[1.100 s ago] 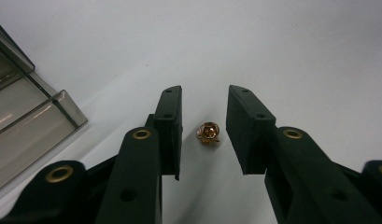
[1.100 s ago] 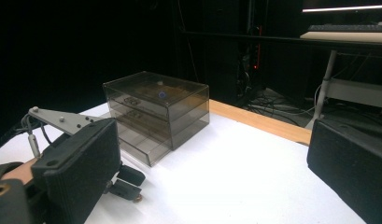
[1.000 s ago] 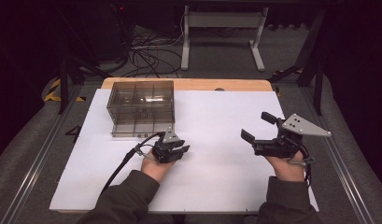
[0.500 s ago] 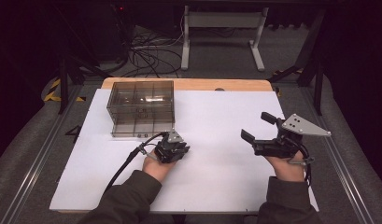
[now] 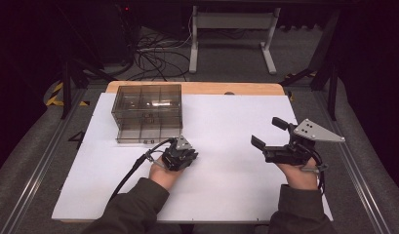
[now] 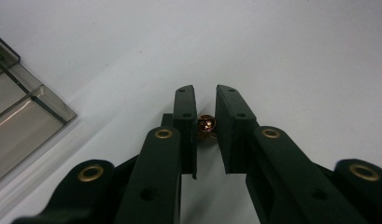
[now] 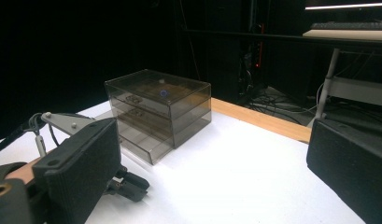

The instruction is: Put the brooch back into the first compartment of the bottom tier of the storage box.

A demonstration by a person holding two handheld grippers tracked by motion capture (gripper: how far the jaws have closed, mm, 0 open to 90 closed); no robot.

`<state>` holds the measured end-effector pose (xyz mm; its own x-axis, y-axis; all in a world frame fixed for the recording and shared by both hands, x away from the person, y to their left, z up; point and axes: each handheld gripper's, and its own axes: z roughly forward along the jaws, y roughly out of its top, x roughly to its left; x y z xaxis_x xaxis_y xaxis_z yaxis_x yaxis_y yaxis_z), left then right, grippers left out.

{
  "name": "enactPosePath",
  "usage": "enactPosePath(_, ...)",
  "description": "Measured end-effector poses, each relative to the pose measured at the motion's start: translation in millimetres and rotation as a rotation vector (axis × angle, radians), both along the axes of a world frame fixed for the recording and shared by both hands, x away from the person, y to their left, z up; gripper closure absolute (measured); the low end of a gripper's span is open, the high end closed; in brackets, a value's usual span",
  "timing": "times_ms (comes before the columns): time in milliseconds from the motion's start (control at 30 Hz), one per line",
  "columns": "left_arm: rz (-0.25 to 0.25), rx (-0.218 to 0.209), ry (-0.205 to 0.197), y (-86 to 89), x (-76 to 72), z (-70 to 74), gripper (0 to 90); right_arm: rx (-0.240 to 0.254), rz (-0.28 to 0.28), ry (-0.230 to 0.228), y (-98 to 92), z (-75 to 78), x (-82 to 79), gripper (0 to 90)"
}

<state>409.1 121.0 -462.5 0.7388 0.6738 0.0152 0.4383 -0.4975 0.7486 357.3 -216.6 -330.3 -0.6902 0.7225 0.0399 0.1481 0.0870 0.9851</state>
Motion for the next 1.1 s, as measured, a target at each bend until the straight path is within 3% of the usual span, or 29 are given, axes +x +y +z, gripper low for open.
enactPosePath(300, 0.01, -0.021, -0.03, 4.5, -0.2, 6.7, 79.2, 0.0, 0.0, 0.001, -0.3, -0.2, 0.1, 3.7)
enactPosePath(467, 0.009, -0.031, -0.069, 7.7, -1.0, 12.6, 79.2, -0.003, 0.0, 0.0, 0.2, -0.4, 0.5, 3.7)
enactPosePath(1100, 0.044, -0.061, -0.121, 23.6, -0.1, 28.7, 79.3, -0.008, 0.003, 0.004, 1.3, -0.9, 0.7, 3.7)
